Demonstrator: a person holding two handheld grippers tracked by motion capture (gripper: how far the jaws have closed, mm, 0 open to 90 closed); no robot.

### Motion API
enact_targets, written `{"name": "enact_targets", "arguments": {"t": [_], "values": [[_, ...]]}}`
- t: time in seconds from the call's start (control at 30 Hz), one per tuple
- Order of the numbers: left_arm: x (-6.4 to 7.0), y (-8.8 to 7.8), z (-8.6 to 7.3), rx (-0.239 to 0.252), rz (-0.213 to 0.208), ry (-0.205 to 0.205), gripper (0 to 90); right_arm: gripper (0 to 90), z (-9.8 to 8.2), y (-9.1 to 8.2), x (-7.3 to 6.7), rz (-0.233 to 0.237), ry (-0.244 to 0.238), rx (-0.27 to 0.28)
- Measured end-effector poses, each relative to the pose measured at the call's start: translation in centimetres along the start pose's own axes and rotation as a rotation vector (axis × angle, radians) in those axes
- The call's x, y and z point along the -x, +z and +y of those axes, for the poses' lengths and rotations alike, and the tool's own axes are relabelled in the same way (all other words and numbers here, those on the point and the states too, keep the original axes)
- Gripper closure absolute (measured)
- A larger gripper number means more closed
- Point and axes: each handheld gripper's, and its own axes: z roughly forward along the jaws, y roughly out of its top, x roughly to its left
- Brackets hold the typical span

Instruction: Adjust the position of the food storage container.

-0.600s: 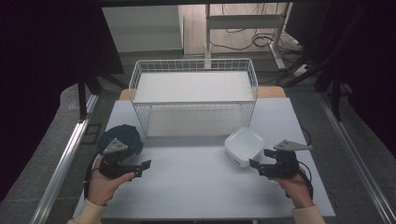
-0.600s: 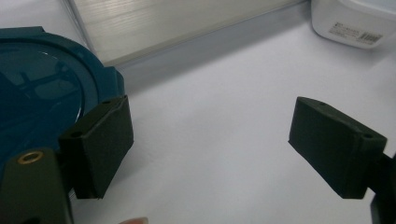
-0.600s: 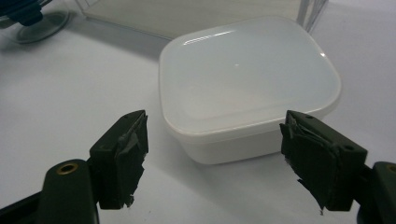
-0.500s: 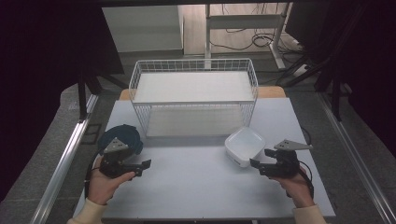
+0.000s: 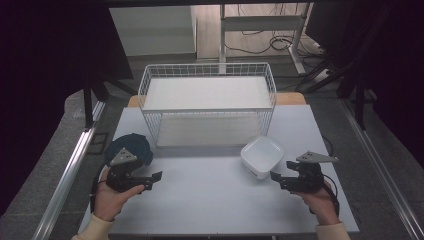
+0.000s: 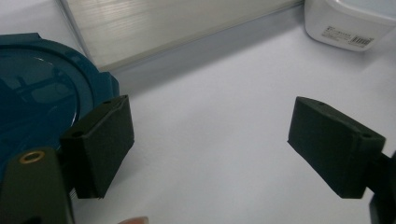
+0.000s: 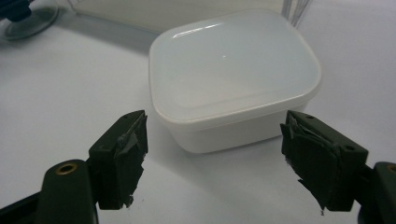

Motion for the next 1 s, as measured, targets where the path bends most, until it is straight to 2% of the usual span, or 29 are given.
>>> {"name": "enact_targets", "arguments": {"t": [0.1, 0.27, 0.4, 0.5, 0.53, 0.63, 0.67, 0.7, 0.73, 0.77, 0.9, 0.93, 1.0], "values": [[-0.2, -0.3, 0.1, 0.002, 0.002, -0.008, 18.9, 22.0, 0.1, -0.3, 0.2, -0.007, 0.009, 0.011], [-0.5, -0.3, 0.1, 0.002, -0.002, -0.012, 20.3, 22.0, 0.1, -0.3, 0.2, -0.004, 0.007, 0.012], [-1.2, -0.6, 0.5, 0.009, 0.003, -0.027, 21.4, 21.8, 0.1, 0.1, 0.3, 0.001, 0.008, 0.006], [-2.5, -1.1, 1.2, 0.028, 0.019, -0.056, 23.6, 21.8, 0.0, 0.4, 0.4, 0.004, 0.010, 0.002], [-2.5, -1.1, 1.2, 0.028, 0.019, -0.056, 24.0, 21.8, 0.0, 0.4, 0.4, 0.004, 0.010, 0.002], [-4.4, -1.4, 2.0, 0.021, 0.043, -0.068, 25.3, 21.7, 0.2, 0.2, 0.2, 0.007, 0.009, 0.012], [-4.4, -1.4, 2.0, 0.021, 0.043, -0.068, 25.9, 21.7, 0.2, 0.2, 0.2, 0.007, 0.009, 0.012], [-5.5, -1.5, 2.4, 0.020, 0.044, -0.087, 26.5, 21.7, 0.4, 0.0, 0.1, 0.009, 0.005, 0.017], [-6.1, -1.5, 2.6, 0.017, 0.041, -0.097, 27.2, 21.7, 0.4, 0.0, 0.1, 0.009, 0.004, 0.019], [-6.1, -1.5, 2.6, 0.017, 0.041, -0.097, 27.9, 21.7, 0.4, 0.0, 0.1, 0.009, 0.004, 0.019], [-8.4, -1.2, 3.5, -0.001, 0.048, -0.120, 31.3, 21.7, 0.4, -0.3, 0.0, 0.010, 0.004, 0.022], [-8.4, -1.2, 3.5, -0.001, 0.048, -0.120, 31.8, 21.7, 0.4, -0.3, 0.0, 0.011, 0.005, 0.023], [-9.4, -0.9, 3.9, -0.009, 0.066, -0.134, 33.1, 21.5, 0.4, -0.3, 0.0, 0.015, 0.006, 0.023]]}}
